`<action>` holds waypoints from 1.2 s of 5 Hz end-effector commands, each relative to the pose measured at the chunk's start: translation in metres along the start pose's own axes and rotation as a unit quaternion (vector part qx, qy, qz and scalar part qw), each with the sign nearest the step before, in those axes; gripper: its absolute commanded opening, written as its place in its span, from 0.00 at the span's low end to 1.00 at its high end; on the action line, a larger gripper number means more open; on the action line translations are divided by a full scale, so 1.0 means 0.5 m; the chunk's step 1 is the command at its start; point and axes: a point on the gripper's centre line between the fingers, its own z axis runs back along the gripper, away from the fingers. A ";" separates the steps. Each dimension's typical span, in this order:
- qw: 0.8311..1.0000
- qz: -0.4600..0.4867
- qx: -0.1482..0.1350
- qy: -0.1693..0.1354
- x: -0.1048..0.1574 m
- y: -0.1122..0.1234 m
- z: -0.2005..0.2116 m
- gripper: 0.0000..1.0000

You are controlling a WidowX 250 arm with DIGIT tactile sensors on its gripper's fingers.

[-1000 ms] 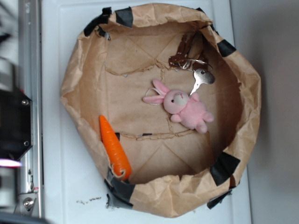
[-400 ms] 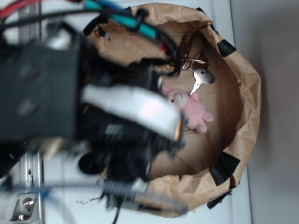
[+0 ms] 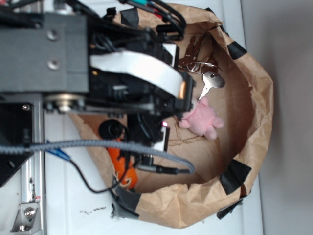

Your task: Grab the silver keys.

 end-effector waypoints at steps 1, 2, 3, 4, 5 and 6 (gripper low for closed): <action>0.998 0.015 0.061 -0.018 0.005 0.028 -0.017 1.00; 0.998 0.016 0.062 -0.010 0.003 0.023 -0.035 1.00; 0.999 0.005 0.043 0.012 0.001 0.010 -0.060 1.00; 0.999 0.005 0.043 0.012 0.001 0.010 -0.060 1.00; 0.999 0.005 0.043 0.012 0.001 0.010 -0.060 1.00; 0.999 0.005 0.043 0.012 0.001 0.010 -0.060 1.00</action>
